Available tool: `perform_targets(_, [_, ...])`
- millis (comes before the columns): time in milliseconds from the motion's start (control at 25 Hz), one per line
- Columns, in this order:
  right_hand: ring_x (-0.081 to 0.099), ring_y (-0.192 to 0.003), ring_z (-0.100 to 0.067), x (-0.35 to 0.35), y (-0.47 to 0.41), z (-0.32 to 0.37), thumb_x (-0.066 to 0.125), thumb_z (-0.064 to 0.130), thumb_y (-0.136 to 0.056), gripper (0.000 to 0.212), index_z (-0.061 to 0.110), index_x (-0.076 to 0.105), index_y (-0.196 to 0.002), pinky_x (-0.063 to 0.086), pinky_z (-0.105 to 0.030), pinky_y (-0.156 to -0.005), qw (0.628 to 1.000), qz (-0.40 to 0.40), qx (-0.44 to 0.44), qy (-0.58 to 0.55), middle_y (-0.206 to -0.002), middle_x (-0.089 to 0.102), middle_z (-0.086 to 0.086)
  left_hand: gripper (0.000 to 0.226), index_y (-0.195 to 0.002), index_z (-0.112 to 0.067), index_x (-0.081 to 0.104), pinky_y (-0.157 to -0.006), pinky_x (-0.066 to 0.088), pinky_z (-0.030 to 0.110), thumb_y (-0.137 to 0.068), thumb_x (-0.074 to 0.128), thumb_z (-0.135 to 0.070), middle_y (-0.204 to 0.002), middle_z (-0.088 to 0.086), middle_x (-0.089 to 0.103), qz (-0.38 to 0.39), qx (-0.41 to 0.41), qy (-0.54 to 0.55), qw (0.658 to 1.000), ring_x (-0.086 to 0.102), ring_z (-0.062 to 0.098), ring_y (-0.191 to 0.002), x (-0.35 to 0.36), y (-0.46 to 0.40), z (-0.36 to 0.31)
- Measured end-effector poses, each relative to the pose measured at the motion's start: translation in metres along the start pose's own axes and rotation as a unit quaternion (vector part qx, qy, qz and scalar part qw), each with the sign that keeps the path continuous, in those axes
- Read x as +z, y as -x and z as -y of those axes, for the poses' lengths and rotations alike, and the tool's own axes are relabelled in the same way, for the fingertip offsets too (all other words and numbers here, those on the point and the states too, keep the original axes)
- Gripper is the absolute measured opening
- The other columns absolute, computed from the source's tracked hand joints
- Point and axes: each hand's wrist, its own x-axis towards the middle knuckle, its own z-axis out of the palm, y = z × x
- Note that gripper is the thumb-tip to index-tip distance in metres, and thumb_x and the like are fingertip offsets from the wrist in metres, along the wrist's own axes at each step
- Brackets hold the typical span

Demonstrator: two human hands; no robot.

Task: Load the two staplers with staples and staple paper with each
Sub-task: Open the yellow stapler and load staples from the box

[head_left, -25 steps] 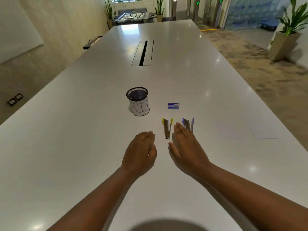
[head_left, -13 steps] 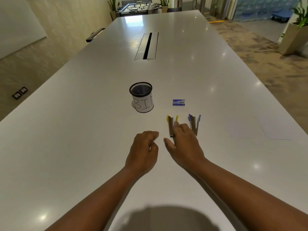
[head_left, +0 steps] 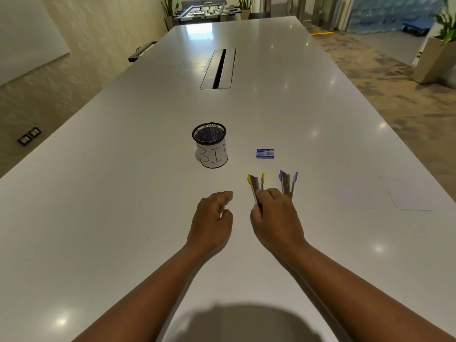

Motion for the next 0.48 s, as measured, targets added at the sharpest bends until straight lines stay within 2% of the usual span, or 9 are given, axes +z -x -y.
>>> perform_targets(80, [0.057,-0.084,-0.023,-0.0017,-0.0001,0.0,0.058,0.02,-0.093,0.018,0.012,0.067,-0.107,0.053,-0.035,-0.071,1.0,-0.006,0.011,-0.003,-0.091,0.064,-0.003,0.049,-0.137,-0.021,0.06,-0.113,0.046,0.041,-0.093,0.052,-0.002,-0.138,-0.004,0.063,-0.005,-0.004,0.011,1.0,0.055,0.012,-0.131,-0.0001,0.0012,0.0014])
perform_targets(320, [0.054,-0.082,-0.022,-0.0026,-0.0008,-0.0046,0.064,0.025,-0.092,0.015,0.013,0.065,-0.1,0.047,-0.03,-0.07,0.999,-0.035,0.029,-0.015,-0.088,0.062,-0.002,0.048,-0.133,-0.024,0.063,-0.111,0.047,0.04,-0.091,0.049,-0.005,-0.133,-0.007,0.065,-0.017,-0.005,0.033,0.999,0.057,0.01,-0.128,-0.0004,0.0022,0.0016])
perform_targets(480, [0.05,-0.074,-0.018,-0.0033,-0.0023,-0.0021,0.068,0.021,-0.092,0.011,0.013,0.061,-0.089,0.039,-0.028,-0.065,0.999,-0.042,0.003,-0.023,-0.078,0.054,0.002,0.047,-0.131,-0.023,0.065,-0.109,0.046,0.031,-0.091,0.051,-0.002,-0.132,-0.006,0.066,-0.013,-0.011,0.038,0.999,0.06,0.008,-0.124,-0.0006,0.0028,-0.0011])
